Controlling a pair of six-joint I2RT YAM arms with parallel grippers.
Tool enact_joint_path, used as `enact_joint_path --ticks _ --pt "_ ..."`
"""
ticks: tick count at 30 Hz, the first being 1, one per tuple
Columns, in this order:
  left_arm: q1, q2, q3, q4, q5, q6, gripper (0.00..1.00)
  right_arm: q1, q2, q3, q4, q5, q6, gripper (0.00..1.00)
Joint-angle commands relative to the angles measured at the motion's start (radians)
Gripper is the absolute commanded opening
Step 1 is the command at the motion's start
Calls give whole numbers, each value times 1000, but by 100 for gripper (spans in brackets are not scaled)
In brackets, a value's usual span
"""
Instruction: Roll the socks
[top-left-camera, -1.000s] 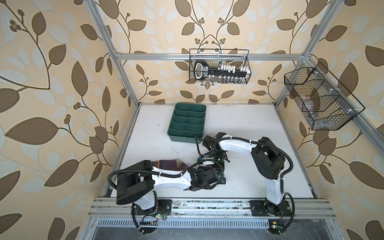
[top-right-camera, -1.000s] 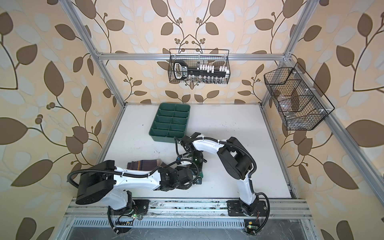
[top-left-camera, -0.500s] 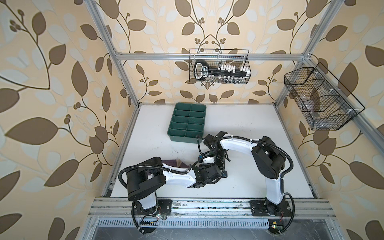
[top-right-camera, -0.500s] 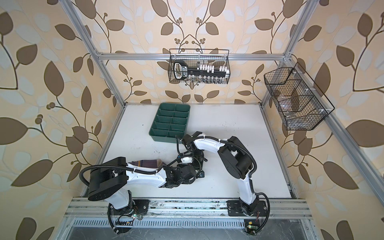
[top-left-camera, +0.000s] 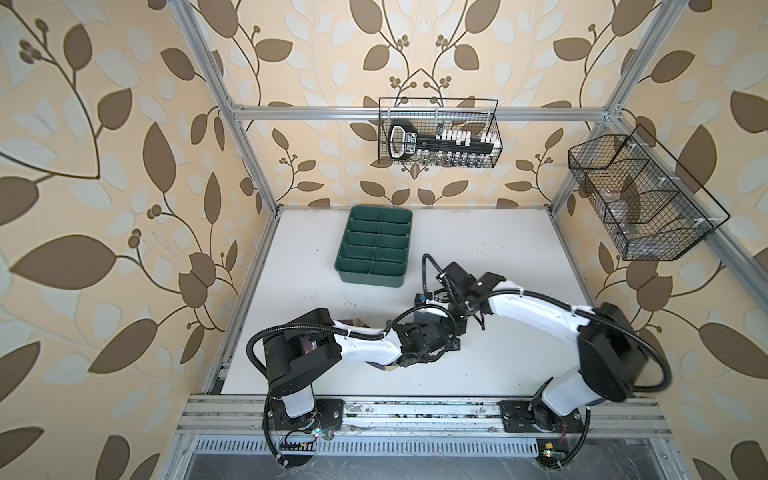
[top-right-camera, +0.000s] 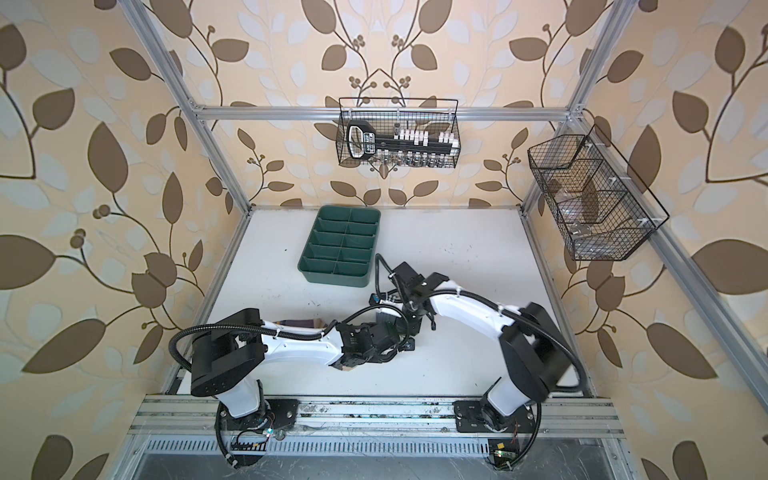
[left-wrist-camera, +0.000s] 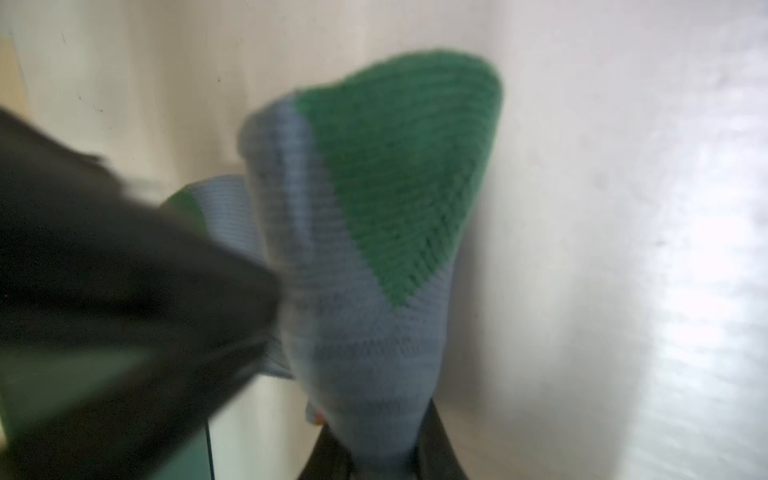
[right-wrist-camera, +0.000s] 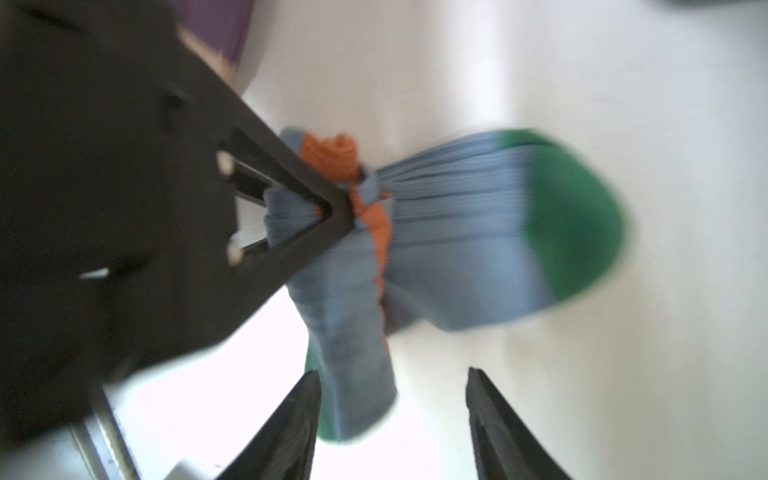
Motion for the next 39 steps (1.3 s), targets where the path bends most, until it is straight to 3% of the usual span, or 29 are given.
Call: enact_joint_path --ticks 1,4,7,9,12,17,19,21,25,28,33,39 --pt "11 58 32 -137 189 -40 0 -119 -179 -50 143 62 134 57" --pt "20 75 108 -252 319 -83 0 -295 -335 -61 240 138 313 57" --pt "47 100 187 -365 444 -138 0 -426 -476 -70 318 138 457 57" --pt "63 115 213 -390 487 -174 0 -445 -570 -97 368 133 453 56" --pt "97 162 249 -415 560 -228 0 -421 -716 -160 402 70 346 53" --pt "143 236 286 -452 654 -295 0 -248 -888 -218 208 96 -8 52" --pt "157 249 284 -448 676 -302 0 -131 -888 -221 39 132 -173 51" --pt "184 262 286 -437 709 -317 0 18 -867 -241 -78 235 -263 49" --pt "250 321 324 -457 768 -326 0 431 -810 -332 -107 567 -240 49" --pt "276 359 346 -471 790 -331 0 636 -727 -410 -5 719 -230 51" --pt "283 383 356 -475 793 -337 0 690 -495 -477 336 755 -242 50" --pt "287 383 359 -474 787 -344 0 577 -238 -495 563 685 -275 50"
